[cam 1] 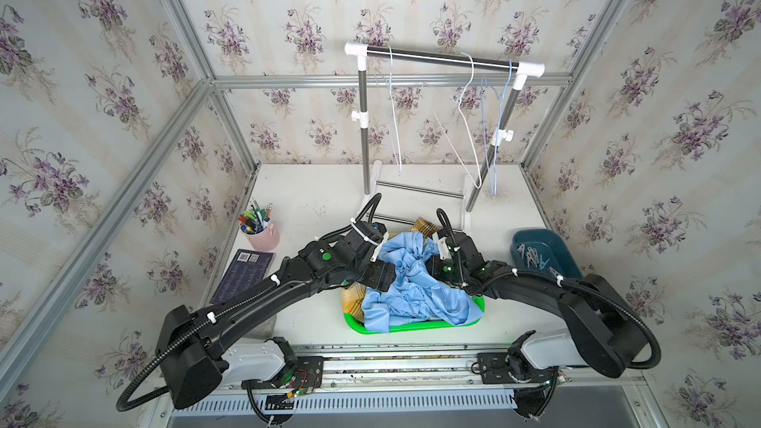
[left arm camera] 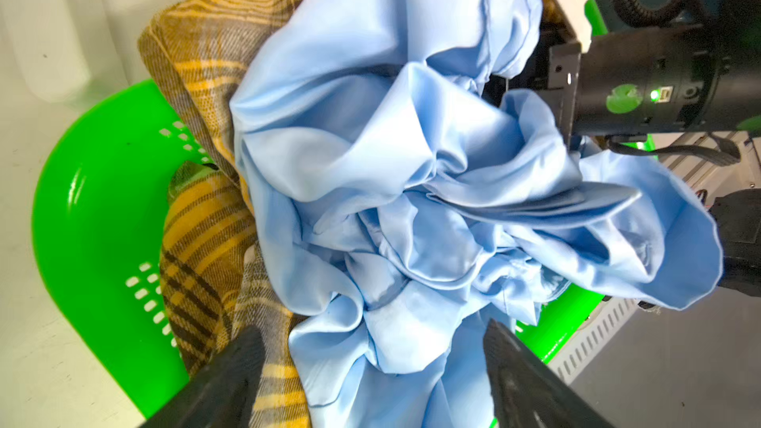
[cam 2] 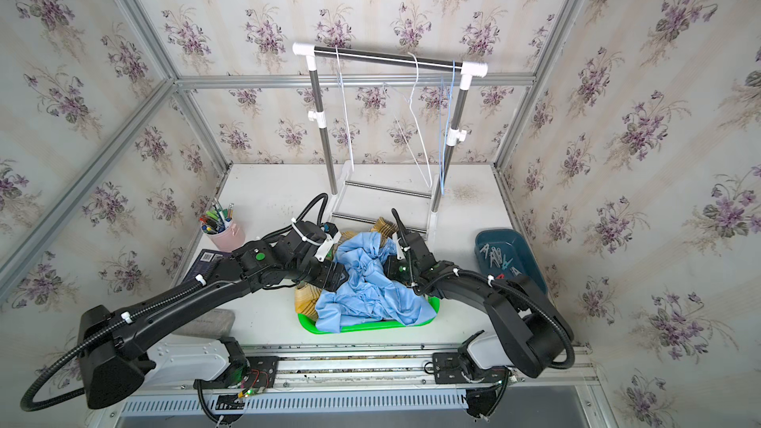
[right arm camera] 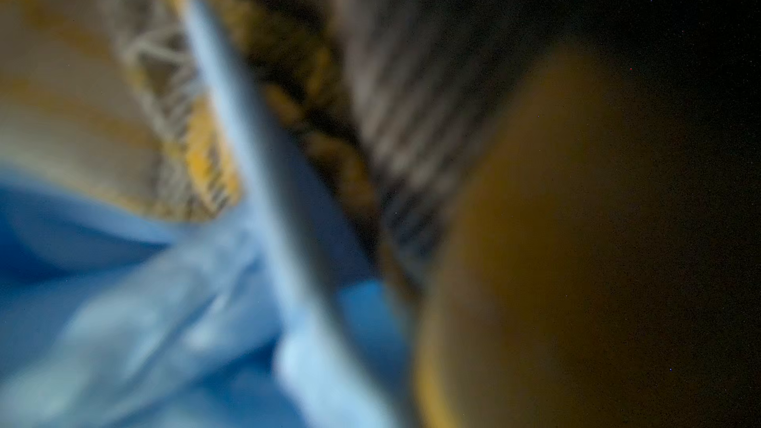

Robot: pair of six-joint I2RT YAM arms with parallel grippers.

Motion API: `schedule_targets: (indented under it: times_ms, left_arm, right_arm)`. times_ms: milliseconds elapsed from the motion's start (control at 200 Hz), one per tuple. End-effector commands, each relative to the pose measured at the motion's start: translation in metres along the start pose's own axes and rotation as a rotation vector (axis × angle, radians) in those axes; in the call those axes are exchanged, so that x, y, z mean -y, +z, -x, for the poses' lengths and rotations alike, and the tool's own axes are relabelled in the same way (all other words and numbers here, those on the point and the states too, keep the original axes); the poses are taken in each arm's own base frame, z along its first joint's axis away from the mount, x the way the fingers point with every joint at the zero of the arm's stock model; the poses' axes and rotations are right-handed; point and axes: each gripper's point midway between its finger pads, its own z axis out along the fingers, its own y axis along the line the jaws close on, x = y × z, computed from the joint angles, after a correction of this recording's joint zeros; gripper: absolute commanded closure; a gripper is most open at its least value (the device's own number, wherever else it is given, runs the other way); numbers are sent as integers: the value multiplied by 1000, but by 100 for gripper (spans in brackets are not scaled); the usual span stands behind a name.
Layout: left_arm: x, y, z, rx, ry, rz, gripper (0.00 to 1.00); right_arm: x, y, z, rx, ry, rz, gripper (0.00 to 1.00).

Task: Remove the clothespins securing long-sleeve shirts to the hanger
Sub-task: Adjust the long-sleeve shirt at the bin.

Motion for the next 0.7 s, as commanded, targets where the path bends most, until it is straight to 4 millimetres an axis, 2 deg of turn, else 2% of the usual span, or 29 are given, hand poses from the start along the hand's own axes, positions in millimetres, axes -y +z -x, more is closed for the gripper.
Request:
schedule_targets:
  times_ms: [0,115,255,300,425,540,565,699]
  left_arm:
    - [-4,5,-7,-43,-1,19,15]
    - [-1,17,-5,-55,-8,11,15]
    - [0,16,3,-35,-10,11,15]
    - [-2,12,5,-21,-13,13,15]
    - [-7,-5,13,32,-27,-14,13]
    - [-6,-23,21,94,-26,-76,4]
    - [-5,-27,23,107,-24,-94,1]
    - [1,-49,34,168,-31,-194,1]
  right_arm:
    - [48,10,-13,-20,115,-220,100]
    - [59,23,-7,20,170,-248,100]
    - [52,28,7,56,198,-232,100]
    - [47,25,12,75,196,-218,95]
    - [31,7,24,135,147,-161,74]
    - [12,-12,31,168,68,-89,41]
    - [8,-16,32,171,53,-77,37]
    - [-11,-37,37,205,-19,-14,18]
